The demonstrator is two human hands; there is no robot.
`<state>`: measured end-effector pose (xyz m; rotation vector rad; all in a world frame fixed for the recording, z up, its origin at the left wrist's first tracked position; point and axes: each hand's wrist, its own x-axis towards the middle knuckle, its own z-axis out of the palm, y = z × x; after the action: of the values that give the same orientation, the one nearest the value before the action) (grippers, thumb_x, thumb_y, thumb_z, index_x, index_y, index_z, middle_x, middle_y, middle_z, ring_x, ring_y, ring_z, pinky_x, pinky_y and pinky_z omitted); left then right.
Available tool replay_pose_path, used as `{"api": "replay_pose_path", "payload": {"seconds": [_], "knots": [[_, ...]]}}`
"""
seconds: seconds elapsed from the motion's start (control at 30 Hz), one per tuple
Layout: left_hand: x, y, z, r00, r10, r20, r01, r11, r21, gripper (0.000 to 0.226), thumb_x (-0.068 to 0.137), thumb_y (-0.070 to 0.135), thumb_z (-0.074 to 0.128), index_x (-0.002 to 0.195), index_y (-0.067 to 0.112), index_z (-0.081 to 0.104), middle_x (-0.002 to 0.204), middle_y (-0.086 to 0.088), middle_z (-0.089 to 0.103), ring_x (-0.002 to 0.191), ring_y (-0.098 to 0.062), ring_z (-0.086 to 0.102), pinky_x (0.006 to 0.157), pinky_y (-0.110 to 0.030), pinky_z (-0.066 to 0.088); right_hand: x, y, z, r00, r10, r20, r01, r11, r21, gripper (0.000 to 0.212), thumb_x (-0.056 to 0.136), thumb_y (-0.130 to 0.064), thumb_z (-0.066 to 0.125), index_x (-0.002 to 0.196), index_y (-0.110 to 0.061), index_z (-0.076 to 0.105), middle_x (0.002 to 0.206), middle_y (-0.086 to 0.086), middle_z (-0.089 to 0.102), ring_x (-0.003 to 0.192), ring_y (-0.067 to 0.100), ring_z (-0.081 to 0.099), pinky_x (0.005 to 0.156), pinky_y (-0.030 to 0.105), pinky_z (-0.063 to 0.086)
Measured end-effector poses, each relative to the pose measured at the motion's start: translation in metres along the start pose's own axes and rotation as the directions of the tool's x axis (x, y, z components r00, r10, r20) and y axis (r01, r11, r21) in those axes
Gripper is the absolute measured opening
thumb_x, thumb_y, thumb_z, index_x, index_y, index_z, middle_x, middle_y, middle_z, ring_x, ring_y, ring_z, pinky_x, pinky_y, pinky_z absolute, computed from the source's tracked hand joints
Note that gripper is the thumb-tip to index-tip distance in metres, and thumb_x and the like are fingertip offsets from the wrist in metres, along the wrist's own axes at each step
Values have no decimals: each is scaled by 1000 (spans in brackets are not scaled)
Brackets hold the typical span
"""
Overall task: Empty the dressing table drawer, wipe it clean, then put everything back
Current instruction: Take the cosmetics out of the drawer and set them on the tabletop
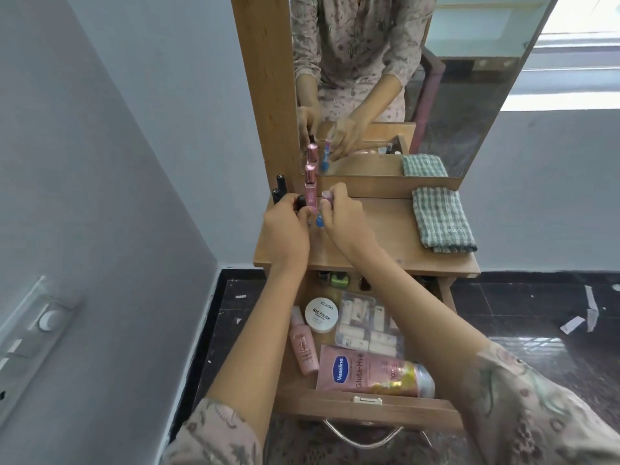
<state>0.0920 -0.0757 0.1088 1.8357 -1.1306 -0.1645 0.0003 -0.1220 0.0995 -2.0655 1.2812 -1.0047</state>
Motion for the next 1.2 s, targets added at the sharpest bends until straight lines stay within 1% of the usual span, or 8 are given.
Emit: {"api": "replay_pose_path", "payload": {"seconds": [0.47, 0.7, 0.8, 0.9, 1.0, 1.07, 1.13, 1.2], "knots": [[9, -8, 16, 1000, 12, -14, -11, 994, 108, 24, 94, 21, 59, 113, 9, 67, 104, -7, 70, 94, -22, 67, 69, -18, 40, 26, 16, 15, 991, -17, 136, 15, 1000, 14, 9, 97, -15, 45, 103, -9, 42, 83, 9, 64, 76, 27, 63, 68, 43, 52], [4, -17, 19, 1000, 15, -2, -14, 993, 113, 27, 92, 21, 62, 118, 14, 65, 106, -6, 70, 96, -22, 66, 74, -24, 47, 22, 19, 15, 993, -2, 114, -2, 999, 41, 16, 96, -14, 48, 111, -10, 45, 80, 0, 59, 68, 13, 55, 57, 22, 41], [-3, -21, 8, 996, 51, -79, -44, 995, 86, 33, 90, 27, 64, 121, 15, 64, 105, -3, 72, 93, -17, 68, 78, -28, 54, 6, 18, 3, 996, 27, -86, -17, 993, 114, 22, 93, -13, 52, 115, -9, 49, 80, -5, 58, 67, 1, 54, 57, 7, 39], [-29, -26, -3, 987, 96, -127, -104, 993, -61, 26, 91, 36, 61, 105, 15, 68, 88, 4, 72, 77, -8, 67, 70, -22, 54, -38, 19, -4, 939, -219, -263, 250, 964, 89, 6, 92, -11, 57, 88, -7, 58, 64, -11, 50, 55, -2, 49, 53, 7, 36], [-61, -34, -5, 997, 37, -69, -51, 977, -209, 29, 90, 37, 60, 76, 12, 68, 66, 6, 66, 59, -6, 62, 61, -15, 48, -86, 35, 2, 804, -587, 94, 595, 796, -115, 26, 91, -18, 51, 66, -13, 55, 55, -4, 53, 46, 7, 44, 45, 17, 29], [-75, -45, -2, 996, -48, 79, 61, 983, -174, 35, 89, 37, 58, 68, 11, 67, 60, 3, 66, 54, -10, 63, 60, -22, 51, -104, 48, 7, 804, -494, 331, 568, 802, -184, 25, 90, -24, 48, 71, -13, 58, 60, -2, 59, 47, 13, 50, 45, 21, 31], [-83, -57, 2, 943, -191, 273, 221, 972, -84, 30, 86, 41, 57, 70, 18, 69, 64, 4, 69, 58, -8, 66, 62, -28, 56, -115, 62, 11, 897, -162, 412, 290, 918, -270, 20, 93, -27, 50, 85, -12, 60, 77, 1, 64, 62, 18, 57, 53, 26, 37], [-87, -64, 3, 883, -293, 366, 294, 954, 54, 24, 82, 42, 59, 79, 22, 71, 76, 4, 72, 66, -9, 67, 67, -31, 57, -117, 78, 13, 921, 168, 351, -55, 950, -309, 17, 93, -27, 52, 98, -13, 60, 87, 4, 66, 76, 22, 60, 60, 29, 42]]}}
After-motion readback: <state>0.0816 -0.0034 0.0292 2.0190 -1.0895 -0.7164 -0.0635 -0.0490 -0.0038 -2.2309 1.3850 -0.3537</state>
